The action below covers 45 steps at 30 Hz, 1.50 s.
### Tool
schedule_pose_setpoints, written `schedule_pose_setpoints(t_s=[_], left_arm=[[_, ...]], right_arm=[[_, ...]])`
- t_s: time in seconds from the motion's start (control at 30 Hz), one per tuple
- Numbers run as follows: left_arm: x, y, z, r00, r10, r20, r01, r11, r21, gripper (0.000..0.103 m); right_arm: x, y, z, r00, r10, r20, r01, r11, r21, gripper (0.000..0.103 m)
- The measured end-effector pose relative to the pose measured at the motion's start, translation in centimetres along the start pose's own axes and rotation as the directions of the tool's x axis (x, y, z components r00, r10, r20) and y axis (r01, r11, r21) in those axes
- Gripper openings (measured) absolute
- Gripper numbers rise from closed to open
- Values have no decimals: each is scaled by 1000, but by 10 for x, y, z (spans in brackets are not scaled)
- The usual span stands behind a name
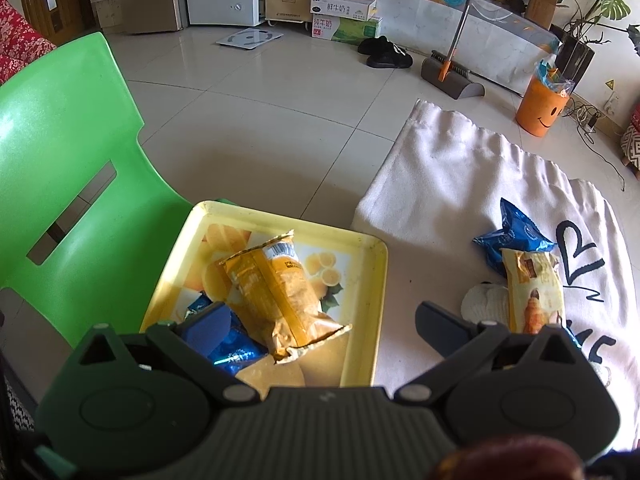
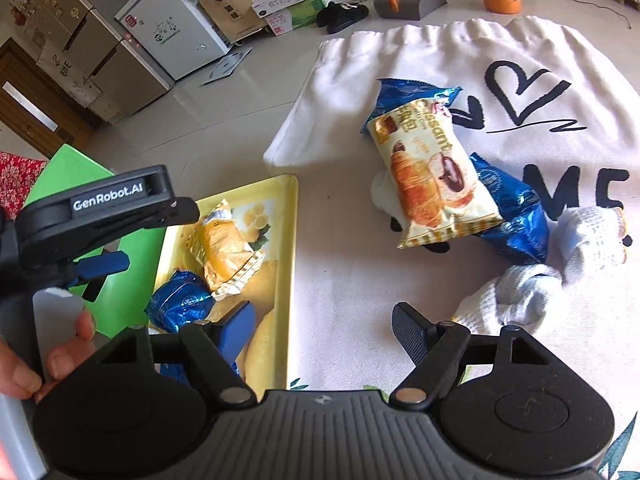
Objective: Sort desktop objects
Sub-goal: 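Move the right tool to the white knit glove while the left tool returns to the pile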
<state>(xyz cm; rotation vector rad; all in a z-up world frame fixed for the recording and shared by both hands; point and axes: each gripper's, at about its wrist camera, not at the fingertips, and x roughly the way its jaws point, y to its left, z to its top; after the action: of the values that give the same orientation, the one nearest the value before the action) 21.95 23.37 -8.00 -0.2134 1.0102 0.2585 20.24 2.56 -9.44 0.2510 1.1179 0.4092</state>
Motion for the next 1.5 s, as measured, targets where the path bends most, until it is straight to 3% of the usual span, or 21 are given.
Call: schedule_pose_setpoints(t_s=[0.53, 1.03, 1.3, 1.5], left_arm=[[-7, -46, -29, 997, -45, -57, 50, 993, 106, 102], [-30, -74, -57, 994, -70, -90, 84, 983, 162, 102], [-41, -107, -86, 987, -105, -122, 132, 961, 244, 102], [-47, -138, -110, 976, -159, -150, 200, 927, 317, 102]], right_arm=[[-27, -59, 11, 994, -105, 40, 101, 990, 95, 77], [-47, -86, 11, 984, -172, 49, 163, 976, 141, 77], [-79, -111, 15, 976, -203, 80, 186, 964, 189, 77], [-104, -135, 20, 969, -234, 84, 214, 955, 204, 77]])
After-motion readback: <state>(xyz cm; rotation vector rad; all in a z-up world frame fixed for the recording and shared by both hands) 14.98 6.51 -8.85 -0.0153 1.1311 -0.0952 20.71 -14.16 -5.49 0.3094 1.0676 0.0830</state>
